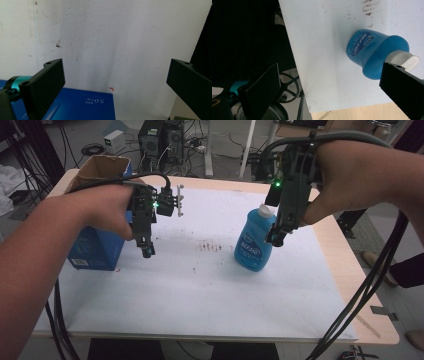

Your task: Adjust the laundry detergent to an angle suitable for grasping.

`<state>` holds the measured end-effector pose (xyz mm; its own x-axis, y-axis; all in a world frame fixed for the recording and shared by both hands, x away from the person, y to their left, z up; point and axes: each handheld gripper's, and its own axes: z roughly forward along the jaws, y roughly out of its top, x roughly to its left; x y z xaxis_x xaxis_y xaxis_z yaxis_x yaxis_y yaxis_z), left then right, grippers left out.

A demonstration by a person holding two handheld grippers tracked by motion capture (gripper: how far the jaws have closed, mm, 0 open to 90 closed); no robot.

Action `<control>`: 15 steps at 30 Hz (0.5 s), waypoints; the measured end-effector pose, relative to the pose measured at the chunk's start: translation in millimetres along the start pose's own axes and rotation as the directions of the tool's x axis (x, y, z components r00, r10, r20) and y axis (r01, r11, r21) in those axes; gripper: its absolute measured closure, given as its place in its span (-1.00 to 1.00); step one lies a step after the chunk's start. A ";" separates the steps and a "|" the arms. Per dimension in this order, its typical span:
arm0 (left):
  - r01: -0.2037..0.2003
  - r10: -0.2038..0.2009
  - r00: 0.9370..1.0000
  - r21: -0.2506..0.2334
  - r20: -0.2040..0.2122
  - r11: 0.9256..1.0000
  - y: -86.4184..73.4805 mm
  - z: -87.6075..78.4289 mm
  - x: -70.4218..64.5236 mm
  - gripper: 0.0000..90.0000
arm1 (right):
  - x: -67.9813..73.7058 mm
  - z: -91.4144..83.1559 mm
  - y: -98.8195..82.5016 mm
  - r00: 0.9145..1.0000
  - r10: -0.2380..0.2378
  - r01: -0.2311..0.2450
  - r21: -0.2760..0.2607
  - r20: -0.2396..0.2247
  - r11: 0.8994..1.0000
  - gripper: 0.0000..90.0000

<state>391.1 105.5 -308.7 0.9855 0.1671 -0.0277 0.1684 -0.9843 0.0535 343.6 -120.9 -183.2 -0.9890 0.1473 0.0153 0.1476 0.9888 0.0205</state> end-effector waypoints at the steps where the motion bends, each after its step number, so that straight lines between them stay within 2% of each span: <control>1: 0.001 -0.001 1.000 0.002 -0.001 1.000 -0.3 -0.9 -1.0 -0.96 | -0.9 0.2 -0.9 1.000 -0.005 0.005 -0.001 0.001 1.000 -0.95; 5: 0.004 -0.004 1.000 0.002 -0.006 1.000 -0.1 -2.7 -1.8 -0.96 | -2.0 0.8 -2.1 1.000 -0.003 0.003 0.008 0.005 1.000 -0.95; 8: 0.001 -0.001 1.000 -0.001 -0.004 1.000 1.4 -3.9 -1.8 -0.96 | -2.0 1.8 -2.1 1.000 -0.006 0.006 -0.005 0.003 1.000 -0.95; 9: 0.013 -0.013 1.000 -0.008 -0.001 1.000 1.6 -3.0 -2.6 -0.96 | -1.7 2.6 -2.0 1.000 -0.009 0.009 -0.006 0.001 1.000 -0.95; 15: 0.003 -0.003 1.000 0.007 0.003 1.000 2.2 -0.8 -2.4 -0.96 | -2.5 6.5 -1.4 1.000 -0.014 0.014 -0.002 -0.004 1.000 -0.95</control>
<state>389.2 103.0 -307.7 0.9850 0.1696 -0.0304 0.1709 -0.9842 0.0465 345.8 -122.4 -189.8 -0.9909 0.1333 0.0189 0.1337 0.9908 0.0229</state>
